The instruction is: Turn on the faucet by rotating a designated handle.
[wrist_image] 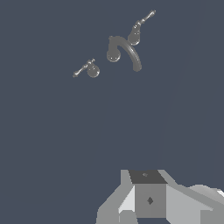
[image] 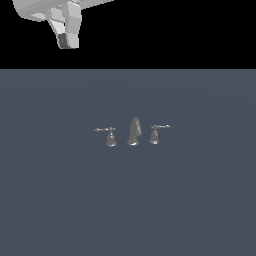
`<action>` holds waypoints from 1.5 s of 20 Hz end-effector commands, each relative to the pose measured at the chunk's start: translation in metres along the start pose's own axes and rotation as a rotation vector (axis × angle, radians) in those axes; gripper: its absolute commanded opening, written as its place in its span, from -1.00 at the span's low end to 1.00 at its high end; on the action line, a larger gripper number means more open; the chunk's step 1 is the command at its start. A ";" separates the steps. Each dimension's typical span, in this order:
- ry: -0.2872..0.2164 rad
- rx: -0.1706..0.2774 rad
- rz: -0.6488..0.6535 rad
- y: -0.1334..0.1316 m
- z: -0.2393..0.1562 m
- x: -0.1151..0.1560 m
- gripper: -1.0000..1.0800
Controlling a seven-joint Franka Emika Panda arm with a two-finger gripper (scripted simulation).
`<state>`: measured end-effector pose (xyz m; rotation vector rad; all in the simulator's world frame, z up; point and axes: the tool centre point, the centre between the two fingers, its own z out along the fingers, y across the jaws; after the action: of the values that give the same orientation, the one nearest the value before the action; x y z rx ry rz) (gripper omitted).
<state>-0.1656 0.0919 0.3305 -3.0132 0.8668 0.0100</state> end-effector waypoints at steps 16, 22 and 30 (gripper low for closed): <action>-0.001 0.008 0.324 -0.072 0.092 0.051 -1.00; 0.000 0.008 0.424 -0.090 0.120 0.072 -1.00; 0.004 0.005 0.567 -0.111 0.161 0.105 -1.00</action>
<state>-0.0264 0.1314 0.1773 -2.6723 1.6352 0.0070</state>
